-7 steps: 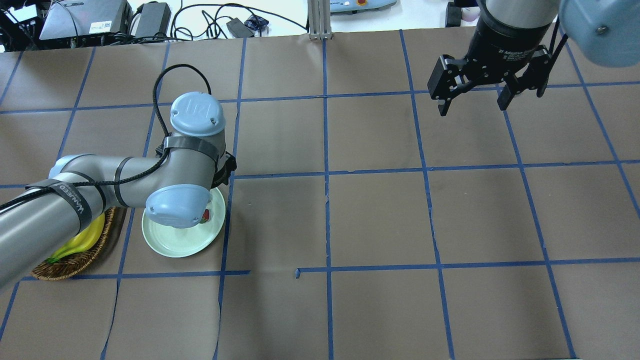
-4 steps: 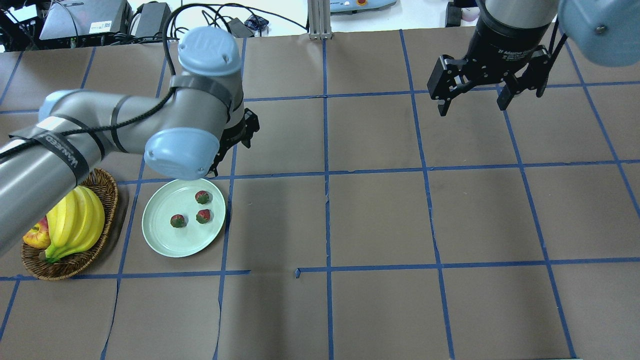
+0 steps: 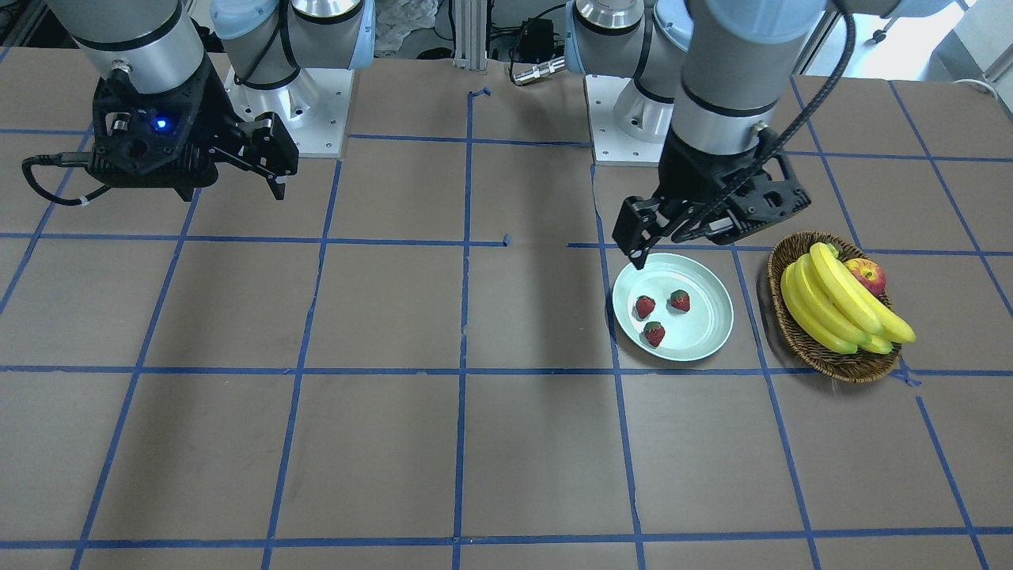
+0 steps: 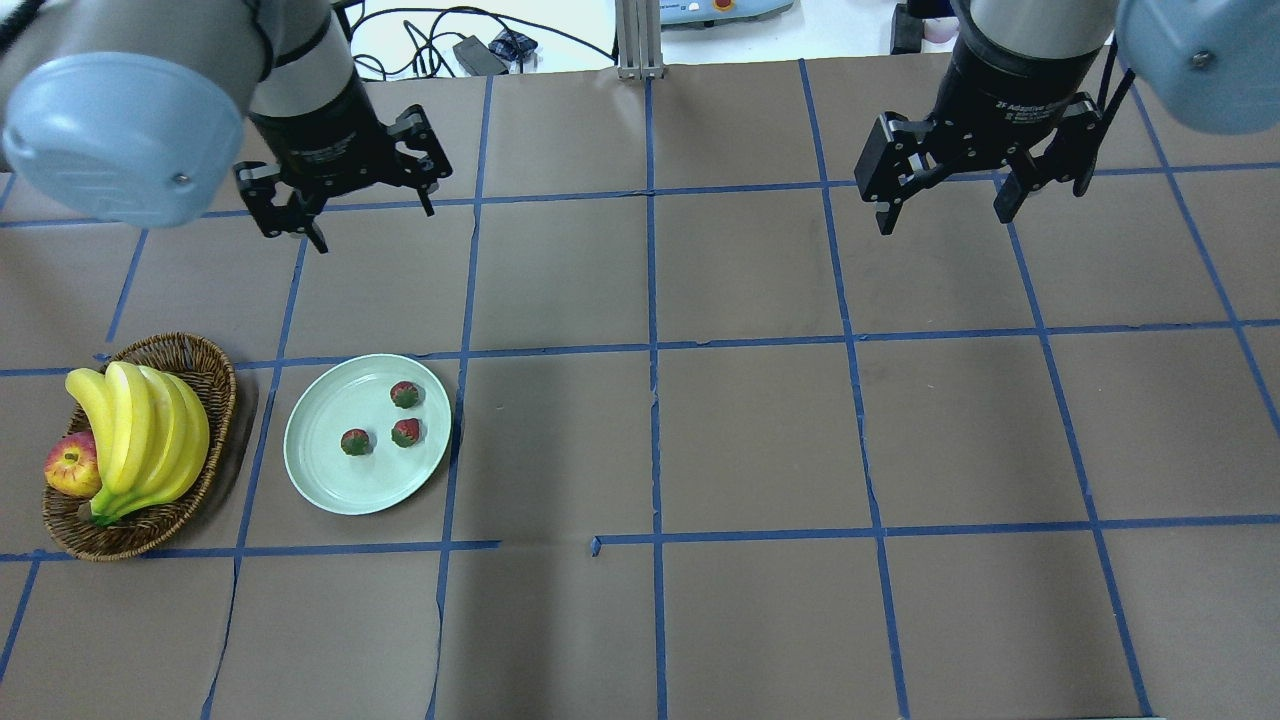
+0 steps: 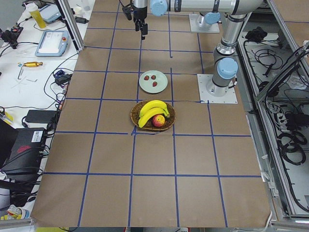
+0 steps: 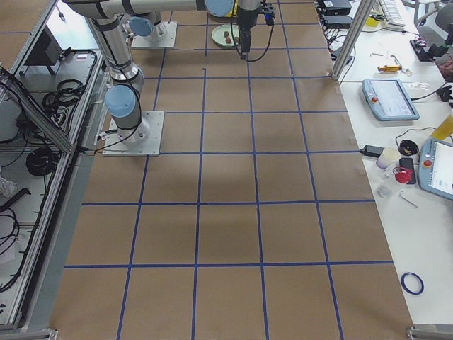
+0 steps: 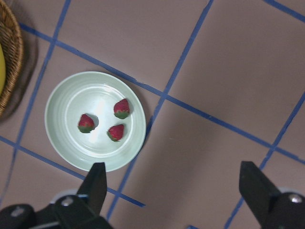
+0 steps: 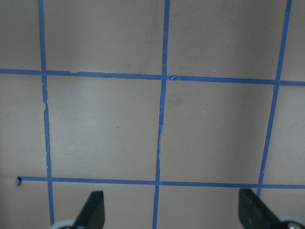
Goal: Collect all strawberries into plate
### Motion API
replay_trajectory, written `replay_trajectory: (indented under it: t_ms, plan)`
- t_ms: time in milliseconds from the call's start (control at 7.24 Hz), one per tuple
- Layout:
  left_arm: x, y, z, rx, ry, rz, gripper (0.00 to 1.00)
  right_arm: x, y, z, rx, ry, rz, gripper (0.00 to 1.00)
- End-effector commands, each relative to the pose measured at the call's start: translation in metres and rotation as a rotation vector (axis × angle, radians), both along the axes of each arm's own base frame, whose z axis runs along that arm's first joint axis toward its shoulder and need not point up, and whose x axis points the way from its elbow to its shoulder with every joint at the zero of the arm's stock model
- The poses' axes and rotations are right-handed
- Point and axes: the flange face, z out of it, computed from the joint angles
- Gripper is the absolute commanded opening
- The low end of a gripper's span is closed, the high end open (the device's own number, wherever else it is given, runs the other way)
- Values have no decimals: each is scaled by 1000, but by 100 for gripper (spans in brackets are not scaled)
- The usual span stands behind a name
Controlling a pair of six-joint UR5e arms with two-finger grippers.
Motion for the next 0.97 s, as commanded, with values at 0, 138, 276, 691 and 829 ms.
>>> replay_trajectory:
  t_ms: [0, 138, 276, 691, 829]
  plan:
    - [44, 23, 20, 107, 8, -314, 100, 0, -1, -1, -2, 0, 1, 100]
    - [34, 32, 32, 95, 35, -362, 100, 2, -1, 1, -4, -20, 1, 100]
    - [-1, 39, 27, 78, 188, -401, 100, 1, 0, 3, -4, -20, 0, 100]
    - [-28, 36, 34, -20, 177, -515, 100, 1, 0, 6, -20, -22, -2, 100]
    - [-28, 26, 30, -88, 156, -527, 100, -2, -3, 5, -33, -23, -11, 100]
